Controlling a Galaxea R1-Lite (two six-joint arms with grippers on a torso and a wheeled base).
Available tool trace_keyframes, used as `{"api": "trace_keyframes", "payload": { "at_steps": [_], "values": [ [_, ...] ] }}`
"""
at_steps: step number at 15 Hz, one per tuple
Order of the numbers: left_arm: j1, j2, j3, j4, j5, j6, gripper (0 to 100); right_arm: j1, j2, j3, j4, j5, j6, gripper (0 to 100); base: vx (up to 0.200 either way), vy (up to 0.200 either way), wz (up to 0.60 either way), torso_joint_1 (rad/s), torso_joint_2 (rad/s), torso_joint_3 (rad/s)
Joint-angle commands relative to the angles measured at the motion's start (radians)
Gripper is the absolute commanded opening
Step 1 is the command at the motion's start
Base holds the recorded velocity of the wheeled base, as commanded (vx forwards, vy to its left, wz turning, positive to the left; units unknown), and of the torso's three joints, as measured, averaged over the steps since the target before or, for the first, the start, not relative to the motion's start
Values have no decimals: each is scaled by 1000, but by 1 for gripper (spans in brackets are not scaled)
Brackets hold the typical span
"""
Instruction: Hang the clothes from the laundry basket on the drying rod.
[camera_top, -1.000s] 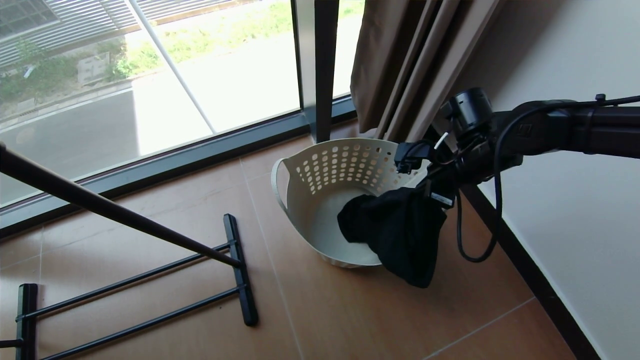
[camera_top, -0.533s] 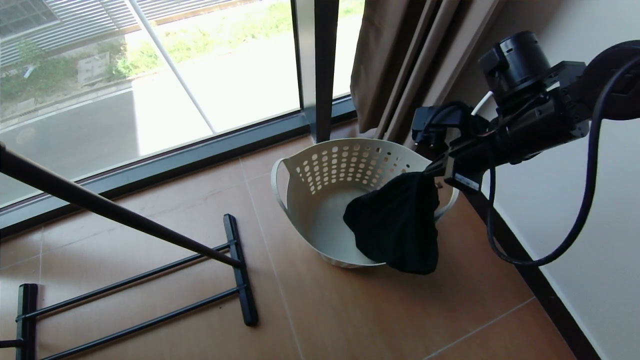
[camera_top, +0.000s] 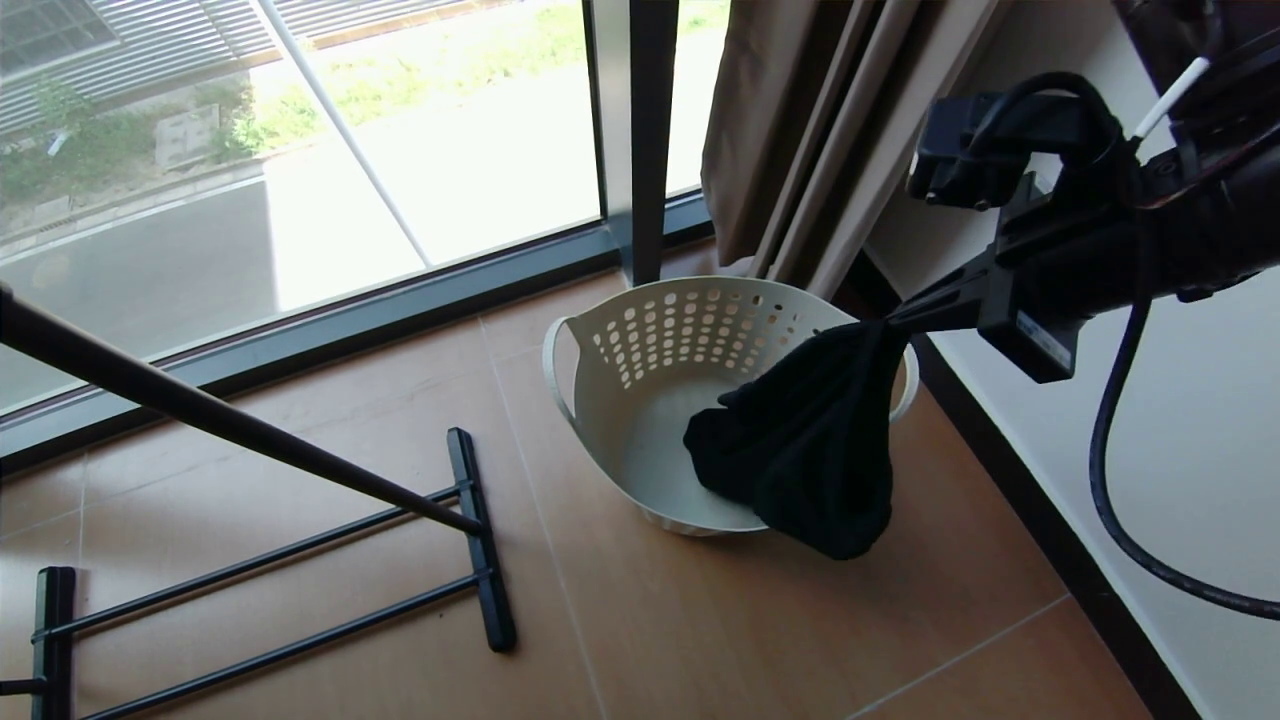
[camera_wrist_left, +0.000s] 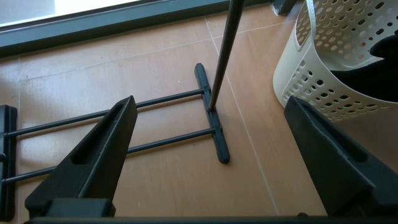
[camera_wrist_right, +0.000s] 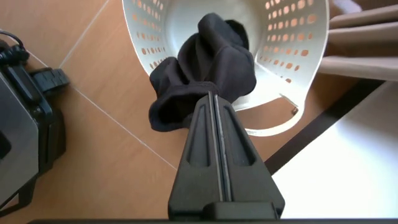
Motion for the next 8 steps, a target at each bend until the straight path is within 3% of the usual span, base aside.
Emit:
{"api": "trace_keyframes", "payload": {
  "at_steps": [1, 4, 8],
  "values": [
    [-1, 1, 0, 0, 0, 0, 100, 21, -75, -1, 0, -4, 7, 0, 0, 0, 0, 0, 0, 0],
    [0, 1, 0, 0, 0, 0, 100, 32, -114, -1, 3, -3, 16, 0, 0, 0, 0, 0, 0, 0],
    [0, 1, 0, 0, 0, 0, 100, 102, -186, -1, 2, -39, 92, 0, 0, 0, 0, 0, 0, 0]
  ]
}}
